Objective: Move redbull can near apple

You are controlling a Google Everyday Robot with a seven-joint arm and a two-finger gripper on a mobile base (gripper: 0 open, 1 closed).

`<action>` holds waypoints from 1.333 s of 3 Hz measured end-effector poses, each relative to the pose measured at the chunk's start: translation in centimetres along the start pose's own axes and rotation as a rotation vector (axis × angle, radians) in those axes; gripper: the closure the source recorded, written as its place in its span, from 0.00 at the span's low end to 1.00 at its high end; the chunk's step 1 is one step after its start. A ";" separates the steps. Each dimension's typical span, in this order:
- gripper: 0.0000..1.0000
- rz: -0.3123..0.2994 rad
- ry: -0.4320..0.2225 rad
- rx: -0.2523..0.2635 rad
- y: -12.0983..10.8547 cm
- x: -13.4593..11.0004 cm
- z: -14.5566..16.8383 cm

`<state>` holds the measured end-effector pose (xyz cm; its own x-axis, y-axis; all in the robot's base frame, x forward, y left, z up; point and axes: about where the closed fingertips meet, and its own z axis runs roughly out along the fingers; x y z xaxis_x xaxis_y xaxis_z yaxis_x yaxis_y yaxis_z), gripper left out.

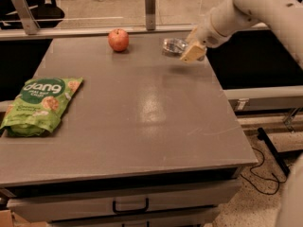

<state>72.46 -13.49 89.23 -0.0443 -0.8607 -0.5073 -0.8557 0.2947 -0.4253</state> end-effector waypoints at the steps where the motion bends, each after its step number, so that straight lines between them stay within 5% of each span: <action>1: 1.00 -0.031 -0.014 -0.009 -2.8 -1.7 3.7; 3: 1.00 -0.110 -0.035 -0.051 -5.2 -6.1 8.8; 4: 0.83 -0.137 -0.032 -0.105 -4.3 -7.6 11.3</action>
Offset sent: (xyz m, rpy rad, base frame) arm 0.1239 0.0672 0.0042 -0.0247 -0.0439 0.1109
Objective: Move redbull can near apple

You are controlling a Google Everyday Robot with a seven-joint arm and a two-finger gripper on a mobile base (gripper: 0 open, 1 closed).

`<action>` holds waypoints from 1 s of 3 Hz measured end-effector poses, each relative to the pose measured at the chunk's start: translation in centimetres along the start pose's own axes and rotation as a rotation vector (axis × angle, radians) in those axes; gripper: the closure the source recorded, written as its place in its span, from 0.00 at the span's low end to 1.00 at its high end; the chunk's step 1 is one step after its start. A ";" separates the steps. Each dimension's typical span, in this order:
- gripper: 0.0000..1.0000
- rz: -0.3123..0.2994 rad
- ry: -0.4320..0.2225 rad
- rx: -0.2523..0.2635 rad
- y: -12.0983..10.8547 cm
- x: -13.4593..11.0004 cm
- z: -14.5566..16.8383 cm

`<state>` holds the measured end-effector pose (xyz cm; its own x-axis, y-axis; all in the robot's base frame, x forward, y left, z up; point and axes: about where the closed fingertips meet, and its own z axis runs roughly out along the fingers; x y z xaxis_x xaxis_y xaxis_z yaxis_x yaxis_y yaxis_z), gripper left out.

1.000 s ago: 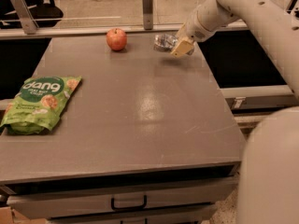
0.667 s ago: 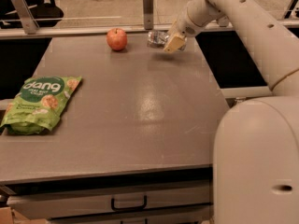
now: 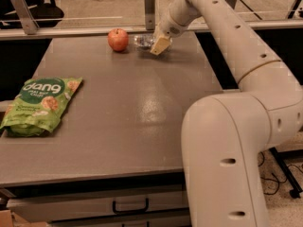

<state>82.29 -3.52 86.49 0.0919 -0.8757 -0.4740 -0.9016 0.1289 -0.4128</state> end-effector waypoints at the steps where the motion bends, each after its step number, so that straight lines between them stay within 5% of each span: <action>1: 0.59 -0.012 0.003 -0.028 0.1 -0.7 1.1; 3: 0.12 -0.030 -0.003 -0.053 0.2 -1.7 1.6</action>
Offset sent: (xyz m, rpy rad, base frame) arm 0.0172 0.0172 0.0081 -0.0162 0.0245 0.0451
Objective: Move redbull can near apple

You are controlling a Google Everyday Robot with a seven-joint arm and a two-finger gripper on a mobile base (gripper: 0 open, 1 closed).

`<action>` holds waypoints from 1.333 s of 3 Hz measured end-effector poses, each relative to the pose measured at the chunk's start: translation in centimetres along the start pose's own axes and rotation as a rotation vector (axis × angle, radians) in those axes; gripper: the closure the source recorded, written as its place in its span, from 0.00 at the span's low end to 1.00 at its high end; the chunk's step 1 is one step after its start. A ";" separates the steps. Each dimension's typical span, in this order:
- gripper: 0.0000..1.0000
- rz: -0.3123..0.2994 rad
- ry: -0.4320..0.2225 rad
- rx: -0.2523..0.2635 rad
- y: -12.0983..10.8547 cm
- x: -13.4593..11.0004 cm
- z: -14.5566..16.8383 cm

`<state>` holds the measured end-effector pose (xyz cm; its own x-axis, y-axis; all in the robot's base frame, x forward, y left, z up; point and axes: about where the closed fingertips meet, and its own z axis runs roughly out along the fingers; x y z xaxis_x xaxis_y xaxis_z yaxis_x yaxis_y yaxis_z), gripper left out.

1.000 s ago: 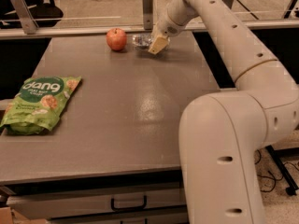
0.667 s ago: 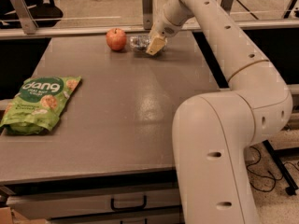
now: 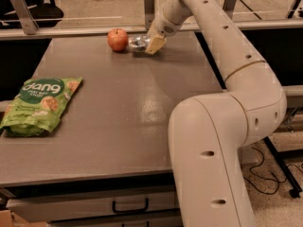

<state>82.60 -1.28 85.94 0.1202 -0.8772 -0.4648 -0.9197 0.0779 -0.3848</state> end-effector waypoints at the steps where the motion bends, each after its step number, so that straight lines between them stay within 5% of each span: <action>1: 0.00 -0.008 -0.008 -0.009 0.2 -0.4 -0.4; 3: 0.00 0.032 -0.075 -0.018 0.9 0.3 -2.8; 4: 0.00 0.119 -0.196 0.048 0.4 2.8 -8.7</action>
Offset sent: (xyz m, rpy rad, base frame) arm -0.0183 -0.0057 0.0222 0.0245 0.0021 0.0262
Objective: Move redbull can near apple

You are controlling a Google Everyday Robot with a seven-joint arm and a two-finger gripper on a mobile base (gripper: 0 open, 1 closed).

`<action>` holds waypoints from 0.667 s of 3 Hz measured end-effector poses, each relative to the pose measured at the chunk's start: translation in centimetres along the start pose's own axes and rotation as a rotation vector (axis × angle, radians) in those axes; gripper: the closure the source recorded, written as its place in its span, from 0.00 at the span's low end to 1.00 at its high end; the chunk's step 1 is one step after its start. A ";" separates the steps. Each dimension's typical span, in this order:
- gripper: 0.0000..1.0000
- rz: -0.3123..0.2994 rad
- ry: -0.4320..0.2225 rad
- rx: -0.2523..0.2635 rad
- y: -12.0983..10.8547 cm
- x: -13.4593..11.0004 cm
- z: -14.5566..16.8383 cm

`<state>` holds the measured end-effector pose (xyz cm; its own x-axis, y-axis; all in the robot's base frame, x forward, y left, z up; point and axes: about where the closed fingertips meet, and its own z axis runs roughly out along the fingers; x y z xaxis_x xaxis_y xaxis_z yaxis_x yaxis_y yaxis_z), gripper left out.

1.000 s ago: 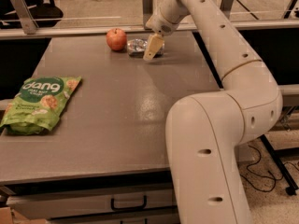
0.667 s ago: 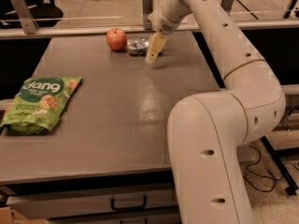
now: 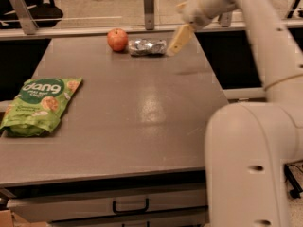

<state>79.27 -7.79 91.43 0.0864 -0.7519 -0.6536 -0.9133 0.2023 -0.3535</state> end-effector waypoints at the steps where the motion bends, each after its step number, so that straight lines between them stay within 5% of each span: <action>1: 0.00 0.077 -0.091 0.128 -1.1 2.3 -9.1; 2: 0.00 0.130 -0.124 0.262 -0.7 3.3 -18.6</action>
Offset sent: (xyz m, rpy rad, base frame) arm -0.1509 -0.2241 0.1766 0.2551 -0.2534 -0.3644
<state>72.82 -22.10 102.01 0.0384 -0.6298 -0.7758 -0.7879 0.4584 -0.4112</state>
